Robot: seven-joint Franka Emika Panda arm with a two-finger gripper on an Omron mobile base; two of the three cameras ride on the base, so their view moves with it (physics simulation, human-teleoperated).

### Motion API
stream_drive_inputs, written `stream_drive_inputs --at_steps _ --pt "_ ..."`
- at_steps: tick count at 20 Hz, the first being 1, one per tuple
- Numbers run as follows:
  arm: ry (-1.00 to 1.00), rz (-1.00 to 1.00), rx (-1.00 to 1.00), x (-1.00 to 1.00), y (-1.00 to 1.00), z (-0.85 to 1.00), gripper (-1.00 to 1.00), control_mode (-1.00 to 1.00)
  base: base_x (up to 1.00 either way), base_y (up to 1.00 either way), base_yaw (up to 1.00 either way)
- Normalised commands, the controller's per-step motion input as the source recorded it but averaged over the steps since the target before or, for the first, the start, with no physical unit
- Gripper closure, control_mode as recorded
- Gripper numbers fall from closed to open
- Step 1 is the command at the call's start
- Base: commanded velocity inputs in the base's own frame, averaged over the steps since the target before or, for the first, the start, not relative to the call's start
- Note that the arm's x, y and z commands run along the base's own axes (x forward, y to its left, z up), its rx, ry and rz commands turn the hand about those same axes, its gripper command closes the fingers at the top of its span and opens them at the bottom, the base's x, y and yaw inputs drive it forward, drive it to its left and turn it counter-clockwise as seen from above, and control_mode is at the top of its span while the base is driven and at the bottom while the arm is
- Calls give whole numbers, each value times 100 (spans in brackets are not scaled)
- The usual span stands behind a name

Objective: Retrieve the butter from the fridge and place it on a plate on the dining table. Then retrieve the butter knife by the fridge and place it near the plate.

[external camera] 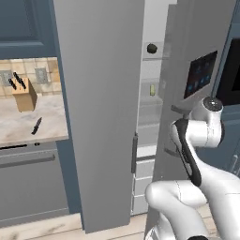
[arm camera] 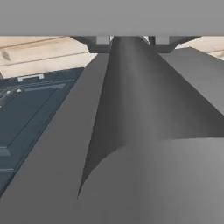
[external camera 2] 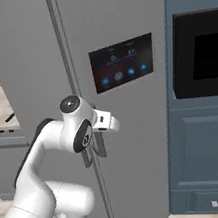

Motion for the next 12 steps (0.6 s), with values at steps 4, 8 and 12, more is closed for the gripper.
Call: stream_drive_inputs --at_steps 4,8,12 --pt "10 -2 0 -88 -73 1 100 -100 0 0 0" --pt "0 -4 0 -65 -10 8 100 -100 0 0 0" --pt "-2 0 -1 -43 0 25 -100 -100 0 0 0"
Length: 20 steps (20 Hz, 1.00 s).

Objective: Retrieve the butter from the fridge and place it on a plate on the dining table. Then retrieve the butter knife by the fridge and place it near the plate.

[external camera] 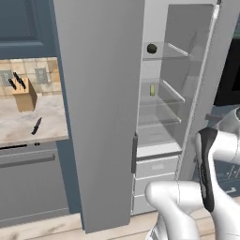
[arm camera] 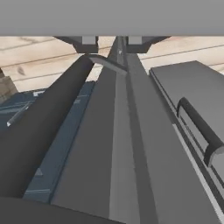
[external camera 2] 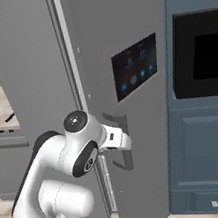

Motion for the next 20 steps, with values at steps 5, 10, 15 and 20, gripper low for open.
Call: stream_drive_inputs --at_steps 5,10,15,20 --pt "-2 -3 -7 -66 9 31 -100 -100 0 0 0" --pt "23 -5 -32 2 86 11 -100 -100 0 0 0" --pt "30 -4 -32 41 81 1 -100 -100 0 0 0" --pt "32 -3 -23 81 35 0 -100 -100 0 0 0"
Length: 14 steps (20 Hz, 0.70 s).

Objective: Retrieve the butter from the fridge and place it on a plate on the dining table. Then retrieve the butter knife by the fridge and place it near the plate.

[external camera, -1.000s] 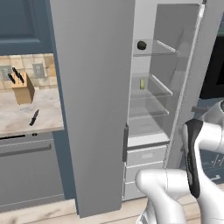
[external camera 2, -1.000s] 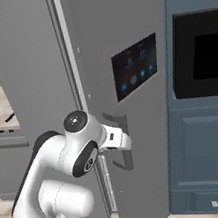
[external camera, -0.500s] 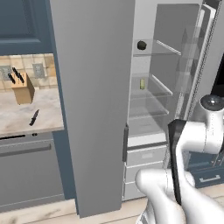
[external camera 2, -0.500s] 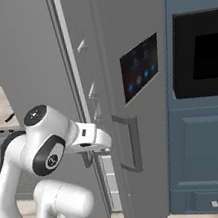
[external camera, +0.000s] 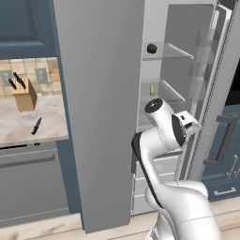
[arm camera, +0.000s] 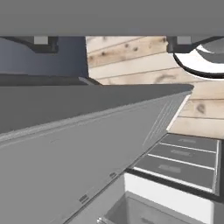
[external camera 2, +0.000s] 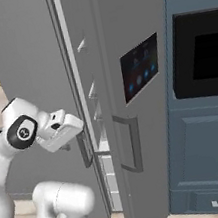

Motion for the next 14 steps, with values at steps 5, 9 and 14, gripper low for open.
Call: stream_drive_inputs --at_steps 5,9,14 --pt "47 -3 -22 57 -15 -43 -100 -100 0 0 0" --pt "25 0 -3 40 -58 -50 -100 -100 0 0 0" --pt "4 3 0 57 -62 -32 -100 -100 0 0 0"
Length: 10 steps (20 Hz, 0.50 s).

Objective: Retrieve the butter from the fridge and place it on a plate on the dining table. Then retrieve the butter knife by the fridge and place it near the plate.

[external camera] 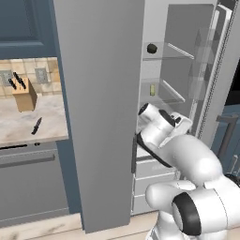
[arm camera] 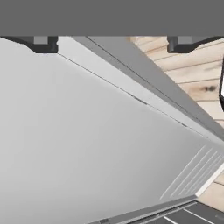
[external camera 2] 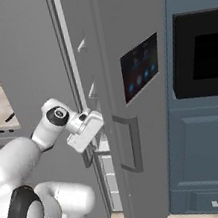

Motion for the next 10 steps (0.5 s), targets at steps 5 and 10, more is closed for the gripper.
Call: stream_drive_inputs --at_steps 5,10 --pt "6 3 0 39 -49 -30 -100 -100 0 0 0" --pt "10 0 0 3 -70 -20 -100 -100 0 0 0"
